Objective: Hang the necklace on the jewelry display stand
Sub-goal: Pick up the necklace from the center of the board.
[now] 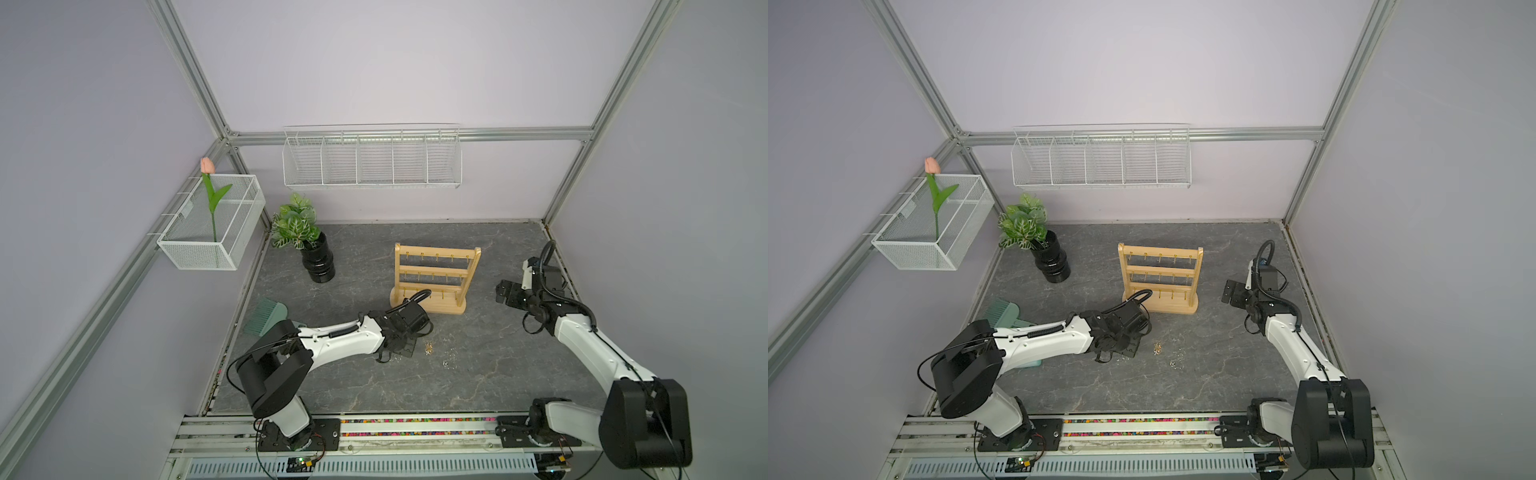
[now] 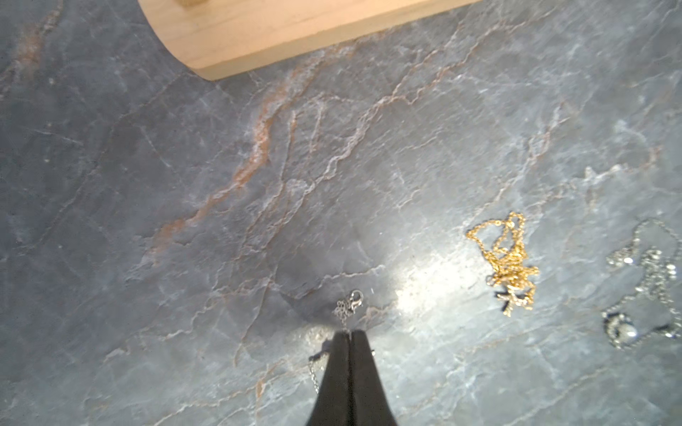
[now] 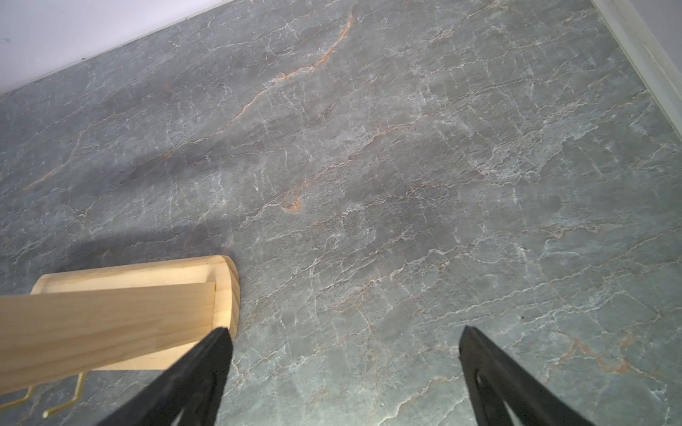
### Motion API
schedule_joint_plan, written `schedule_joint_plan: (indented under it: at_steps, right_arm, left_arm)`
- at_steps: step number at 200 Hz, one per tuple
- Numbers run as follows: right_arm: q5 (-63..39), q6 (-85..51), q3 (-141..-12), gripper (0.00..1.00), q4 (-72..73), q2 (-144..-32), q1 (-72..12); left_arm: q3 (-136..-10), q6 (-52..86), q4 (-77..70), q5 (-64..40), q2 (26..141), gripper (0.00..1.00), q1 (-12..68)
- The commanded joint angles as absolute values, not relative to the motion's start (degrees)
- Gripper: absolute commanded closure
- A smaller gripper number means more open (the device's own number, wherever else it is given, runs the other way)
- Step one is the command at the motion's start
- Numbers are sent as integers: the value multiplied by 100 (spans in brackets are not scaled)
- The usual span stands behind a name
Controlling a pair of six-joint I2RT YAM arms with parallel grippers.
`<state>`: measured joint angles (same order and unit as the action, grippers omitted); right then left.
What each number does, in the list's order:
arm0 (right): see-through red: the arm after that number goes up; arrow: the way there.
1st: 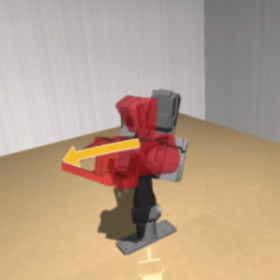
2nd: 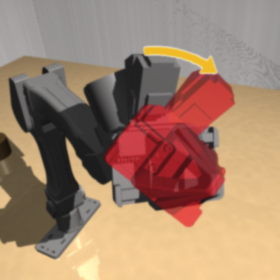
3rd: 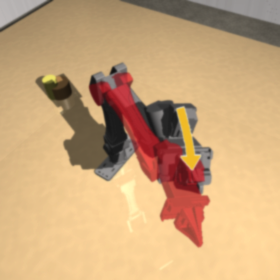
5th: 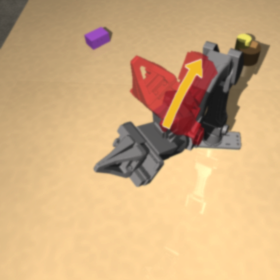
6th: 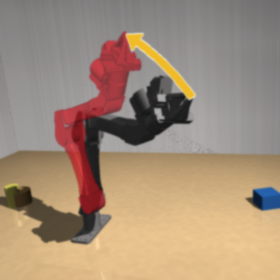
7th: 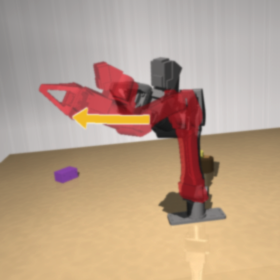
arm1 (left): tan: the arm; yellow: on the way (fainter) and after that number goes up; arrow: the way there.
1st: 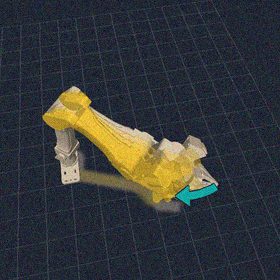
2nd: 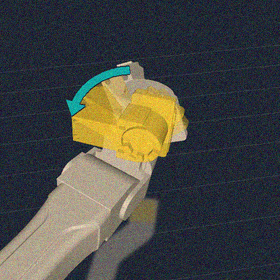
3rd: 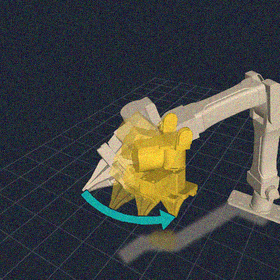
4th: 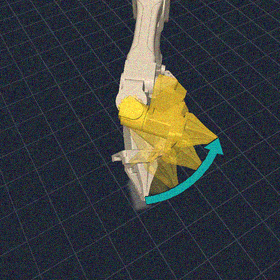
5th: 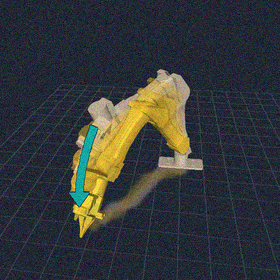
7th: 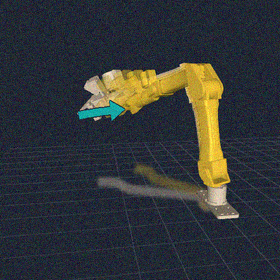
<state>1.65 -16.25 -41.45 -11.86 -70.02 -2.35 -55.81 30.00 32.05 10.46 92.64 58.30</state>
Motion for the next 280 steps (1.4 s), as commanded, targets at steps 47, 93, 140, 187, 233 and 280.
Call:
schedule_joint_plan:
  at_steps: [47, 93, 140, 187, 233, 280]
  right_arm:
    - [29, -1494, -4308, 2, -1751, -6581, -390]
    - [28, -1560, -4523, 0, -2384, -6049, -592]
    - [-194, -1605, -4754, 3, -3112, -5355, -926]
    - [-1111, -1572, -4916, 9, -3515, -4844, -1578]
    - [-1947, -1751, -4593, 14, -2850, -4620, -2535]
    - [-2224, -1909, -3800, 28, -469, -5177, -3795]
  left_arm:
    - [-5458, 3278, 3282, 1190, 8472, 100, 5862]
    - [-5534, 3339, 3409, 1145, 7939, 100, 5867]
    - [-5897, 3375, 3675, 1116, 7417, 100, 5860]
    - [-6413, 3166, 3880, 1116, 7090, 100, 5855]
    - [-6940, 3085, 4049, 1099, 6787, 100, 5854]
    - [-7515, 3152, 4364, 1130, 6744, 100, 5854]
